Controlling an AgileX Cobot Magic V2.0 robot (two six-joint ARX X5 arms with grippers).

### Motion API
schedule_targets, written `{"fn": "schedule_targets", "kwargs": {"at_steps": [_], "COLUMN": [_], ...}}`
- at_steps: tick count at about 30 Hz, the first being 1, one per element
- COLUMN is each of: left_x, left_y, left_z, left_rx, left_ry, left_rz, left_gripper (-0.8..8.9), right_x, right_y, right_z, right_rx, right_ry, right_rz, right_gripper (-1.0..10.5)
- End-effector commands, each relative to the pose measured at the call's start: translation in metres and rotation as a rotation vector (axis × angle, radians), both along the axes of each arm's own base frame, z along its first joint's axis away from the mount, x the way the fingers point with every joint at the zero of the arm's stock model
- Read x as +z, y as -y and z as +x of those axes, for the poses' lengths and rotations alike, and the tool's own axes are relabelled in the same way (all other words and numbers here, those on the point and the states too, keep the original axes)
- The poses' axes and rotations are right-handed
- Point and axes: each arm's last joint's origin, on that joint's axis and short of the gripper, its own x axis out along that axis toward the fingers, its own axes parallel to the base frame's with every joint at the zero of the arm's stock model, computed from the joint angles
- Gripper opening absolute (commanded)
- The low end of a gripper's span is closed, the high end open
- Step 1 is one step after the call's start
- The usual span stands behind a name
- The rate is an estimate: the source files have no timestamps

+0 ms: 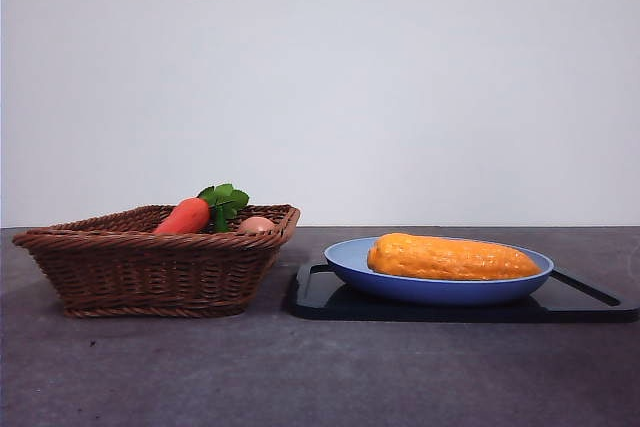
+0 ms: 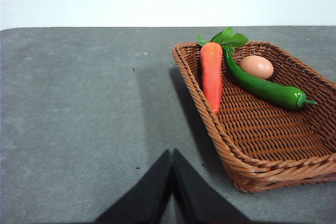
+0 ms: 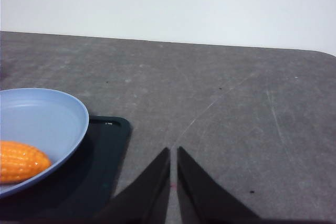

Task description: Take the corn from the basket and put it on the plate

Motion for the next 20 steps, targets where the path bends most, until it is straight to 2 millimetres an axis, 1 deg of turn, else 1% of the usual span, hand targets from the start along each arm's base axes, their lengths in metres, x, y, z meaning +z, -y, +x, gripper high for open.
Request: {"fn": "schedule_targets", "kwargs": {"at_steps": [1, 4, 20], "left_x": [-0.0098, -0.0098, -0.0098], "left_y": [-0.0002, -0.0002, -0.0002], "left_z": [0.0012, 0.0012, 0.0012], "left_rx": [0.002, 0.002, 0.002], "left_ry": [-0.031, -0.031, -0.031], "left_rz": [-0.007, -0.007, -0.007], "left_gripper": [0.04, 0.04, 0.04], "right_x": [-0.0037, -0.0091, -0.0072], "right_y": [0.0001, 0.0000, 0.0000], "right_z": [0.0000, -0.0007, -0.0004], "right_rx": [-0.003, -0.004, -0.004], "right_ry": [-0.021, -0.079, -0.059], "right_rz": [0.018, 0.021, 0.021], "right_gripper": [0.0, 0.0, 0.0]}}
